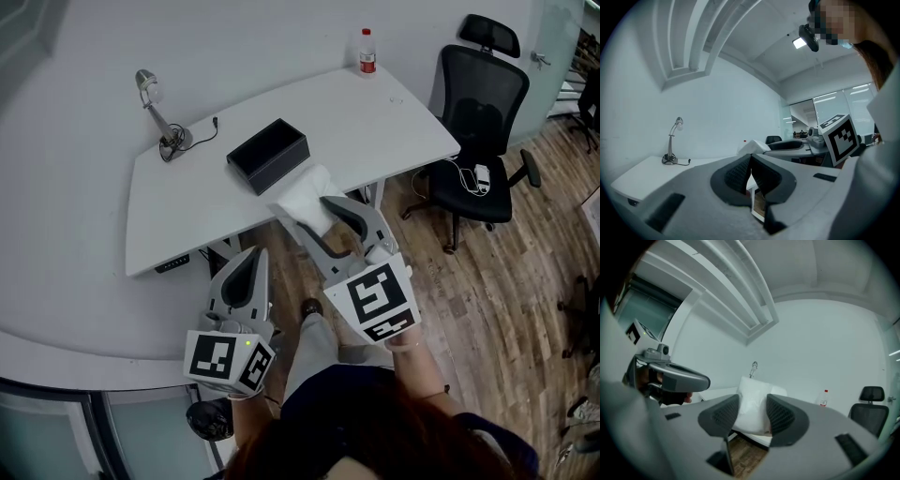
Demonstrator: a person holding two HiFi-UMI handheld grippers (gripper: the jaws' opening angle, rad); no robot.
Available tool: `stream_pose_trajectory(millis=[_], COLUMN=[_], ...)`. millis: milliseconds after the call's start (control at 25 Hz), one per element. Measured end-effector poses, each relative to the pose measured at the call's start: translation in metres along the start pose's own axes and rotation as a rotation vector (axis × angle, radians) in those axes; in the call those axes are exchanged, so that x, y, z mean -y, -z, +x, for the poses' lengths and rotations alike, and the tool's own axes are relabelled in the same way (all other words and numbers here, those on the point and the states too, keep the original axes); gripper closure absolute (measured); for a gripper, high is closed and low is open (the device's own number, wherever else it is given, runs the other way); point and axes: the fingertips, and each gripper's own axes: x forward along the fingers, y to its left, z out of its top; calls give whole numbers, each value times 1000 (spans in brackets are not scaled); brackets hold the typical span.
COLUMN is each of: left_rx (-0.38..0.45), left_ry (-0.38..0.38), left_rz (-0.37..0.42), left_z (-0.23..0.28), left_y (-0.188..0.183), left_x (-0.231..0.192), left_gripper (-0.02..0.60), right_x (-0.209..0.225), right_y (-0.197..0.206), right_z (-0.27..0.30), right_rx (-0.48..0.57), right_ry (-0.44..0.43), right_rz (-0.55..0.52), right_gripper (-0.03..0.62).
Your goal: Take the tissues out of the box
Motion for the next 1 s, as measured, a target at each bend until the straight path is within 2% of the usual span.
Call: stream_pose_trajectory(millis=[360,1000], left_rx=[8,27], left_ry=[-8,-11], left_rz=[8,37], left_z=[-15,-30], left_y=[1,-6], left_x=[20,29], left_gripper=[560,560], right_x=[-7,-15], right_y=[-2,-17], right_z=[-31,-63], right_rx=[25,62], right_ry=[1,12], right_rz=[9,-7], right_gripper=[399,401])
